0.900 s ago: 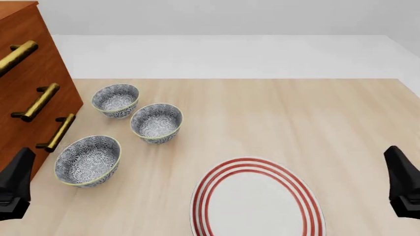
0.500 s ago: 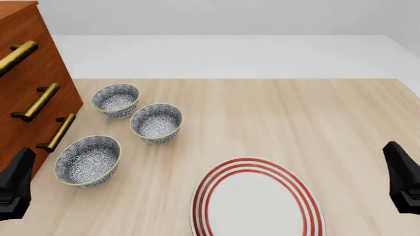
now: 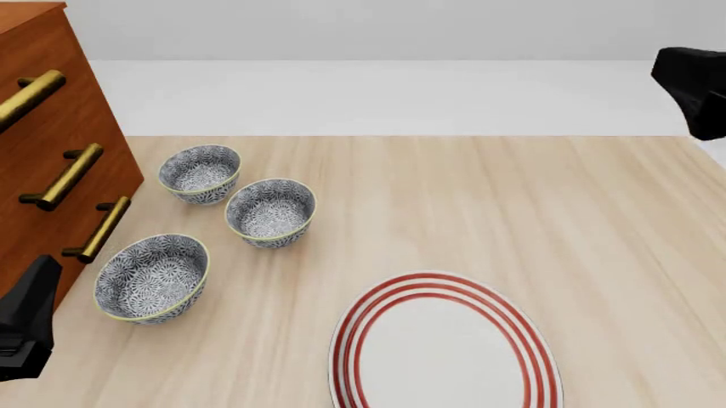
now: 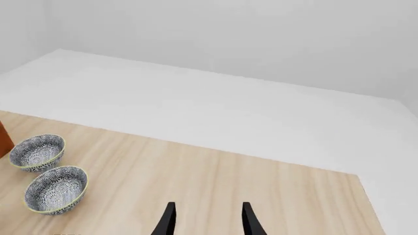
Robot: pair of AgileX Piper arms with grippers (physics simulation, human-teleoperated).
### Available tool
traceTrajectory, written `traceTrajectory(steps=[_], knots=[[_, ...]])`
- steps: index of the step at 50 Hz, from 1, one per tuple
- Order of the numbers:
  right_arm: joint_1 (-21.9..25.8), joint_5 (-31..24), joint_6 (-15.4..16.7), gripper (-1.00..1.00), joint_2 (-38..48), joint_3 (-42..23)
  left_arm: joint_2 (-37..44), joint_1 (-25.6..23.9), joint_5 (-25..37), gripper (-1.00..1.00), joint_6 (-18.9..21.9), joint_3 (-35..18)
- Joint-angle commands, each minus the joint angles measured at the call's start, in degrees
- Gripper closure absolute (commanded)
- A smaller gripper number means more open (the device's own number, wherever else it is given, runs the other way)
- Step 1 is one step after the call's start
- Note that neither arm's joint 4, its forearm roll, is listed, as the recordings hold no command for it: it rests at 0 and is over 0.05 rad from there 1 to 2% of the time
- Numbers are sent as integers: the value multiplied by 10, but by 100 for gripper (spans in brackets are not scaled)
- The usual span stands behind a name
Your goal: Pick up the bowl and put it in the middle on the plate.
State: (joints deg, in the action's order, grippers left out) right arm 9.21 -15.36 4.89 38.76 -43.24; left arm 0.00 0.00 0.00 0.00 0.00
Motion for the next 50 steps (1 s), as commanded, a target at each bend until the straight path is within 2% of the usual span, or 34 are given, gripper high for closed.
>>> traceTrajectory(steps=[1,2,3,5,6,7,8,9,12,14,15,18,20,21,23,24,34,50], knots=[[104,-129,-54,-100,221,-249,0,0,0,-100,0,0],[101,-136,-74,-100,239,-268,0,0,0,-100,0,0],[99,-136,-61,-100,244,-277,0,0,0,-100,0,0],[118,-153,-74,-100,285,-314,0,0,0,-100,0,0],[123,-163,-102,-100,307,-333,0,0,0,-100,0,0],[127,-166,-115,-100,317,-345,0,0,0,-100,0,0],[131,-177,-102,-100,338,-366,0,0,0,-100,0,0],[136,-185,-117,-100,354,-379,0,0,0,-100,0,0],[136,-199,-125,-100,395,-423,0,0,0,-100,0,0],[138,-202,-117,-100,416,-443,0,0,0,-100,0,0],[146,-210,-124,-100,438,-459,0,0,0,-100,0,0],[155,-215,-106,-100,477,-494,0,0,0,-100,0,0],[157,-229,-125,-100,515,-522,0,0,0,-100,0,0],[155,-224,-109,-100,520,-529,0,0,0,-100,0,0],[158,-237,-127,-100,557,-555,0,0,0,-100,0,0],[156,-234,-117,-100,564,-561,0,0,0,-100,0,0],[176,-266,-133,-100,682,-655,0,0,0,-100,0,0],[209,-297,-147,-100,817,-762,0,0,0,-100,0,0]])
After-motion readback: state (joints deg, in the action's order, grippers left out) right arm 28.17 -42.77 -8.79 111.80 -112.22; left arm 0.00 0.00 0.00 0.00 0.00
